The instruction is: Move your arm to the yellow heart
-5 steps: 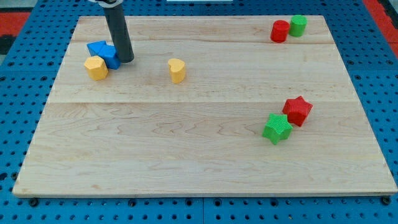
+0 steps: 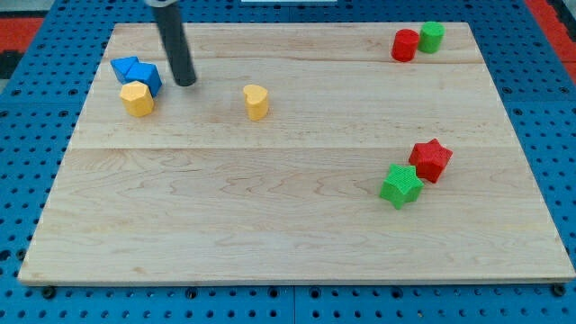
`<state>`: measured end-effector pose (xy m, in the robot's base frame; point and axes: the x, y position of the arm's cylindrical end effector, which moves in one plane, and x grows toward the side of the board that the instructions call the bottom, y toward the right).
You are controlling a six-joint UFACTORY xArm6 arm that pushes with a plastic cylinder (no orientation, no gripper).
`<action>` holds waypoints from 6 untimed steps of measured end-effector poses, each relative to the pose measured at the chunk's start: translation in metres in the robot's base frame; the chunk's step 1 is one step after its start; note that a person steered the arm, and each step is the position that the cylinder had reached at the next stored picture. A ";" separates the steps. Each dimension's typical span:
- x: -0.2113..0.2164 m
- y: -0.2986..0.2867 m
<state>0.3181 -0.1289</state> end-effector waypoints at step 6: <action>0.044 0.142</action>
